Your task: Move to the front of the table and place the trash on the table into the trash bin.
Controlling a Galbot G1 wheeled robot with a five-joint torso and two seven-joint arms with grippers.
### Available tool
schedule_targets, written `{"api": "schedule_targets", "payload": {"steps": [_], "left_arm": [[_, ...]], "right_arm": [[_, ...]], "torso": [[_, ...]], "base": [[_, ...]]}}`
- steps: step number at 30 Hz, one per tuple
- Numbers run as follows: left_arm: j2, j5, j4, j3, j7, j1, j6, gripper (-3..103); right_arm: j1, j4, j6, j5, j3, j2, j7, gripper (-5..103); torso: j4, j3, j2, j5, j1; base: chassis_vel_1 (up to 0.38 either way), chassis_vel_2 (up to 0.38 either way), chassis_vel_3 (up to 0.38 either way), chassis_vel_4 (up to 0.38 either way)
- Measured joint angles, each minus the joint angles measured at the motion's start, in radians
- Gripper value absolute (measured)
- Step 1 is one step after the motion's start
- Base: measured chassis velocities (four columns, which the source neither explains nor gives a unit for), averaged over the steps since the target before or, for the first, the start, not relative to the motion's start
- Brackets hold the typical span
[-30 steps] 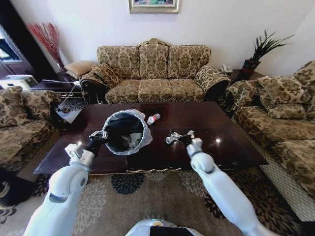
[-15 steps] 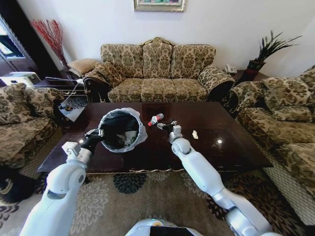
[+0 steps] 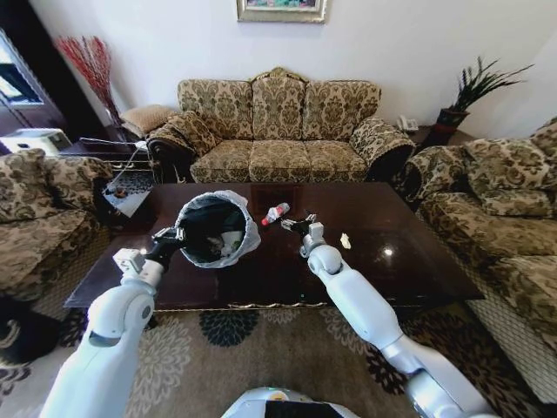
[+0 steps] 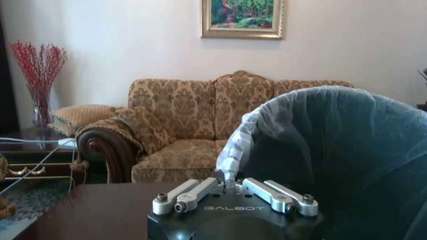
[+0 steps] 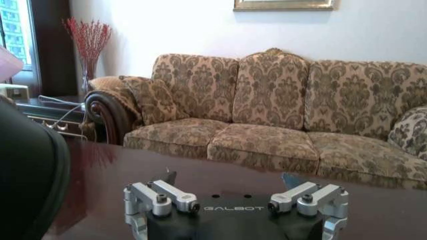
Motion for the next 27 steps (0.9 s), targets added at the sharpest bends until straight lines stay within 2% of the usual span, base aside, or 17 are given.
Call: {"api": "schedule_targets", "payload": {"steps": [8, 18, 20, 23, 27], "left_arm": [[-0.003, 0.0, 0.002, -0.003, 0.001, -0.001, 0.014, 0], [-0.008, 0.003, 0.022, -0.002, 0.013, -0.007, 0.014, 0], [-0.008, 0.005, 0.028, 0.001, 0.011, -0.011, 0.01, 0], [-0.002, 0.006, 0.032, 0.01, 0.007, -0.02, 0.008, 0], [0.0, 0.005, 0.035, 0.014, 0.007, -0.027, 0.006, 0]], "right_arm": [[0.005, -0.008, -0.002, -0.001, -0.006, 0.011, 0.015, 100], [-0.001, -0.05, -0.005, 0.043, -0.009, 0.056, 0.055, 100], [0.0, -0.072, -0.01, 0.064, -0.007, 0.075, 0.072, 100], [0.029, -0.148, -0.031, 0.123, -0.01, 0.136, 0.156, 100], [0.057, -0.219, -0.034, 0.129, -0.017, 0.184, 0.182, 100]], "torso": [[-0.0001, 0.001, 0.0, 0.0003, 0.002], [0.0003, 0.0, 0.0, 0.0, -0.001], [0.0003, 0.0, 0.0, 0.0001, -0.001], [0.0006, 0.0, 0.0, -0.0001, 0.0], [0.0002, 0.0, 0.0, -0.0002, 0.001]], "base": [[-0.179, 0.186, 0.177, -0.166], [0.016, 0.046, 0.034, 0.044], [0.09, 0.012, 0.015, 0.112], [0.034, 0.032, 0.025, 0.026], [0.003, 0.013, 0.015, -0.005]]}}
